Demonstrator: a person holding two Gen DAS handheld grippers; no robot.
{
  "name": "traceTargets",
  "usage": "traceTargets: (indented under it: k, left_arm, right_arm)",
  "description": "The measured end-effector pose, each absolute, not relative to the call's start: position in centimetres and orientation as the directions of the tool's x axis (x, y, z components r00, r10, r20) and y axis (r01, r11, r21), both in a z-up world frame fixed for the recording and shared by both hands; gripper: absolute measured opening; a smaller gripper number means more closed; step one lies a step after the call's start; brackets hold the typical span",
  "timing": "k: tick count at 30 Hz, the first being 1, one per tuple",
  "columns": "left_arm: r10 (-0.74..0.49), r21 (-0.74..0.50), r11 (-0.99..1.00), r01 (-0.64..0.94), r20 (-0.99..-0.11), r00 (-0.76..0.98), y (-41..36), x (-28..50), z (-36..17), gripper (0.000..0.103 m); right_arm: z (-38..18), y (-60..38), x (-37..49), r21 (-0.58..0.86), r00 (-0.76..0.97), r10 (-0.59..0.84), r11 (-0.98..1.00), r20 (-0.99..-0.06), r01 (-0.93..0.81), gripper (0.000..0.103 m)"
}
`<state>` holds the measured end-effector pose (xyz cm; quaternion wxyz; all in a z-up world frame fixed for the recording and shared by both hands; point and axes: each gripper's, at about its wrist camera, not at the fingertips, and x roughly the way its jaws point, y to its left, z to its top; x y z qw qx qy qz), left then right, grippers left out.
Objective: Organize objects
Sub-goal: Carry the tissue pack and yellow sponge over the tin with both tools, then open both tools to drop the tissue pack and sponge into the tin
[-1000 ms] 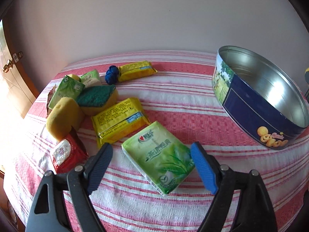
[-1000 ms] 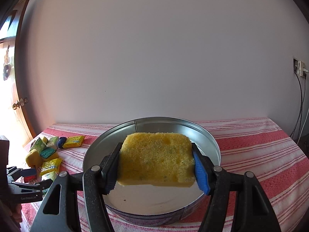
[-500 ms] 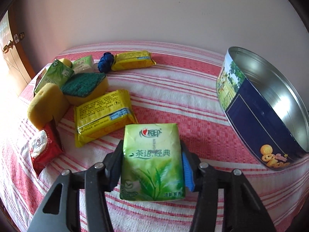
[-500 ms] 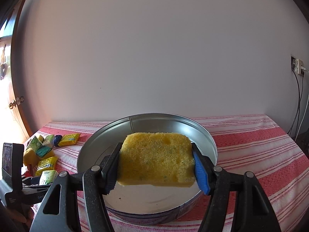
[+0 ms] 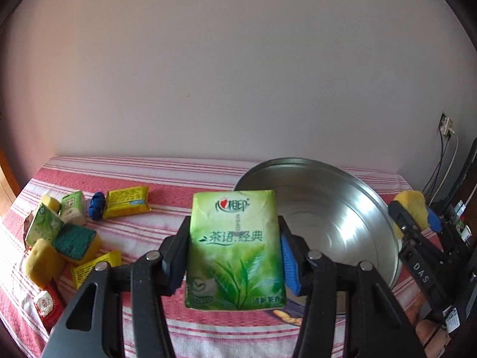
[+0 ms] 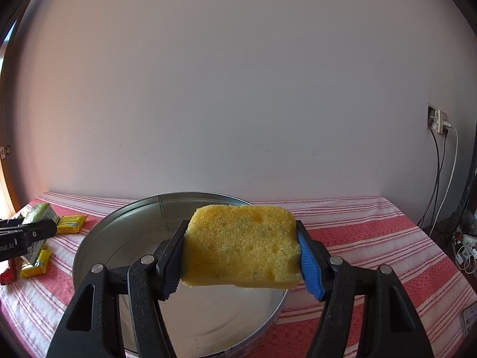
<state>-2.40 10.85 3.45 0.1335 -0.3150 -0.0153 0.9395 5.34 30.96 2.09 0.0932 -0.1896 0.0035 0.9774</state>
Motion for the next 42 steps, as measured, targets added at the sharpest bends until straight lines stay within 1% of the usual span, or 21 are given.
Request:
traceTargets:
  k: [3,6,12,16,18,20,21,22,23,24,25,26,27,28,31,33,36,39,42]
  left_arm:
    - [0.298,-0.103,-0.95,-0.296,-0.587,-0.752,14.0,-3.1,3.2,0.052]
    - [0.314,-0.097,-0.94,-0.326,-0.614,-0.724,16.3,-4.0,2.0,0.053]
    - [0.3,-0.108,-0.945,-0.308,-0.66,-0.689,17.2,-5.7,-0.5,0.052]
    - [0.273,-0.093,-0.954,-0.287,-0.668,-0.692,17.2,-5.5,-1.2,0.053]
    - [0.237,-0.054,-0.961,-0.271,-0.661,-0.712,17.3,-5.5,-1.5,0.053]
    - [0.232,-0.05,-0.963,-0.265,-0.654,-0.72,17.0,-5.4,-1.5,0.053]
    - [0.243,-0.062,-0.962,-0.267,-0.649,-0.721,16.7,-5.2,-1.3,0.055]
    - [0.251,-0.074,-0.961,-0.267,-0.641,-0.725,16.5,-5.1,-1.0,0.068]
    - [0.242,-0.074,-0.965,-0.253,-0.629,-0.739,16.2,-4.8,-0.7,0.076]
    - [0.232,-0.071,-0.968,-0.24,-0.609,-0.759,15.8,-4.4,-0.3,0.081]
    - [0.228,-0.071,-0.97,-0.23,-0.585,-0.778,15.5,-4.0,0.2,0.09]
    - [0.223,-0.073,-0.973,-0.221,-0.563,-0.796,15.1,-3.6,0.6,0.096]
    - [0.218,-0.076,-0.975,-0.211,-0.543,-0.811,14.8,-3.3,1.0,0.099]
    - [0.219,-0.084,-0.975,-0.205,-0.525,-0.822,14.4,-2.9,1.3,0.103]
    - [0.23,-0.101,-0.973,-0.207,-0.49,-0.841,13.4,-2.4,1.6,0.103]
    - [0.218,-0.079,-0.975,-0.205,-0.471,-0.855,13.0,-1.7,1.6,0.103]
    - [0.175,-0.012,-0.982,-0.188,-0.425,-0.888,12.4,-0.6,1.6,0.103]
    - [0.144,0.026,-0.985,-0.168,-0.402,-0.904,11.7,0.3,1.1,0.103]
    - [0.123,0.025,-0.989,-0.147,-0.42,-0.899,11.0,0.3,0.5,0.103]
  right_arm:
    - [1.5,32.0,4.3,0.004,-0.892,0.16,-0.984,-0.424,-0.178,0.068]
    - [1.0,32.9,3.7,0.045,-0.878,0.126,-0.985,-0.462,-0.165,0.068]
    - [-0.5,33.2,2.2,0.094,-0.843,0.08,-0.984,-0.532,-0.153,0.068]
    - [-0.8,31.3,2.0,0.018,-0.84,0.097,-0.992,-0.533,-0.126,0.068]
    - [-0.8,31.0,2.1,0.004,-0.846,0.094,-0.994,-0.525,-0.113,0.068]
    - [-0.8,31.0,2.1,0.002,-0.848,0.092,-0.994,-0.521,-0.109,0.069]
    - [-0.7,31.1,2.2,0.016,-0.853,0.086,-0.994,-0.516,-0.109,0.069]
    - [-0.7,31.5,2.4,0.036,-0.858,0.078,-0.993,-0.509,-0.112,0.071]
    - [-0.7,31.7,2.5,0.059,-0.861,0.069,-0.992,-0.505,-0.114,0.074]
    - [-0.5,32.1,2.7,0.083,-0.865,0.063,-0.989,-0.497,-0.119,0.079]
    - [-0.4,32.4,2.7,0.109,-0.872,0.053,-0.987,-0.487,-0.121,0.082]
    - [-0.2,32.8,2.9,0.13,-0.879,0.046,-0.984,-0.475,-0.122,0.083]
    - [0.1,33.0,3.2,0.146,-0.886,0.047,-0.981,-0.461,-0.127,0.086]
    - [0.3,33.2,3.4,0.157,-0.893,0.052,-0.978,-0.446,-0.136,0.091]
    - [0.7,33.4,4.2,0.177,-0.912,0.066,-0.973,-0.406,-0.149,0.097]
    - [0.9,33.4,4.5,0.19,-0.92,0.059,-0.972,-0.388,-0.142,0.098]
    - [1.0,33.2,4.7,0.192,-0.927,0.056,-0.972,-0.371,-0.136,0.098]
    - [1.1,32.4,4.9,0.138,-0.932,0.091,-0.979,-0.35,-0.147,0.098]
    - [1.4,31.5,5.4,0.071,-0.941,0.124,-0.985,-0.315,-0.154,0.098]
